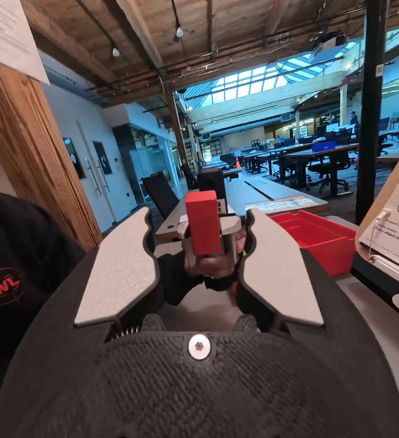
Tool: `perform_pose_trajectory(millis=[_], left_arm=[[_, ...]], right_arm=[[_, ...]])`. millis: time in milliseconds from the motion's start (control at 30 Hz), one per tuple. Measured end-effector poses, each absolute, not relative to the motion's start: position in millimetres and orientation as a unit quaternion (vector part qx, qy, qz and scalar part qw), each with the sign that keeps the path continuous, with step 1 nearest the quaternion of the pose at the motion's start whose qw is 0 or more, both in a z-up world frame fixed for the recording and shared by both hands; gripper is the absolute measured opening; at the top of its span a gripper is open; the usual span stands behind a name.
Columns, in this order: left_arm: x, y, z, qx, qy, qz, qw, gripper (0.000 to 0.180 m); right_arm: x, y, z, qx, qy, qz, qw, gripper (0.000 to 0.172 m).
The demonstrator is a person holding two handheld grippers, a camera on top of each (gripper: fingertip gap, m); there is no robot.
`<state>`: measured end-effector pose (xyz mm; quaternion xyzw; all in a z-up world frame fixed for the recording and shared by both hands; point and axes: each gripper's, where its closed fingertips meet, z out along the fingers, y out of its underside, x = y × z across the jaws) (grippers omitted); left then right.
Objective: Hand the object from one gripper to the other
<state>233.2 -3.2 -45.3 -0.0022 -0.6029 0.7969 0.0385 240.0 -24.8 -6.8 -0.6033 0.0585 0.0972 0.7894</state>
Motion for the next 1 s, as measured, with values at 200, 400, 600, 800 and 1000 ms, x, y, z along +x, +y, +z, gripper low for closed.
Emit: perform_pose_trajectory(millis=[200,400,600,800,1000], left_arm=[[228,-21,-55,-0.027,-0.646,0.763,0.01,0.035],[229,-19,-56,-0.021,-0.637,0.77,0.005,0.035],[249,-20,-58,0.04,-0.634,0.771,-0.053,0.047],[271,-7,-74,0.088,-0.676,0.723,-0.116,0.046],[278,-5,-86,0.111,-0.695,0.702,-0.113,0.041]], right_arm=[[236,-6,-20,-0.64,0.033,0.068,0.765,0.058],[231,2,-25,-0.651,0.007,0.066,0.757,0.035],[253,-10,-26,-0.668,0.043,-0.034,0.742,0.034],[342,-145,-56,-0.67,0.292,-0.275,0.624,0.034],[378,-271,-117,-0.602,0.483,-0.348,0.532,0.034]])
